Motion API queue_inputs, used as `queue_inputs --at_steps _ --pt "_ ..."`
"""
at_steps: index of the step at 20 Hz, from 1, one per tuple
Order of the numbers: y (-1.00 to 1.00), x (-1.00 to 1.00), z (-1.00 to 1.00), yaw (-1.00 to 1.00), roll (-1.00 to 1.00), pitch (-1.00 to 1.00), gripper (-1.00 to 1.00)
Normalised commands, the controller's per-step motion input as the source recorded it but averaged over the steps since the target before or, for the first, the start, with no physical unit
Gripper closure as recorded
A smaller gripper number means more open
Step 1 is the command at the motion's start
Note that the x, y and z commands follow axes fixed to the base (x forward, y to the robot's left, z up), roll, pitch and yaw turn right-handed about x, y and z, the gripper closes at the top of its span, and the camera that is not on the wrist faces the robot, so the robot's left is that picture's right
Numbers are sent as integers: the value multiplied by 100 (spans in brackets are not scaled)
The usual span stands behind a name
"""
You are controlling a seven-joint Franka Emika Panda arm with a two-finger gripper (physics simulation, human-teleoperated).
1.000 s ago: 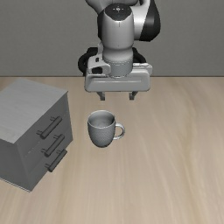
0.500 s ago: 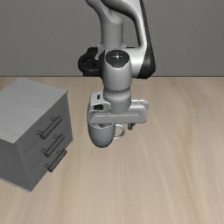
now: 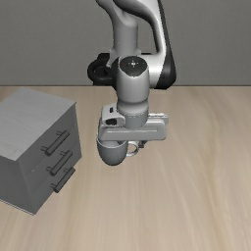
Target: Pick up the porcelain mug on the table and place it on the white cabinet
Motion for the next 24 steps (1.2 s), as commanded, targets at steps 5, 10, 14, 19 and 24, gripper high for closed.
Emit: queue_inputs --at_steps 5,10,14,19,24 --pt "0 0 100 0 0 0 100" --pt "0 0 100 0 0 0 100" --pt "0 0 100 0 0 0 100" --pt "0 0 100 0 0 0 100" --pt "-100 0 0 0 0 0 100"
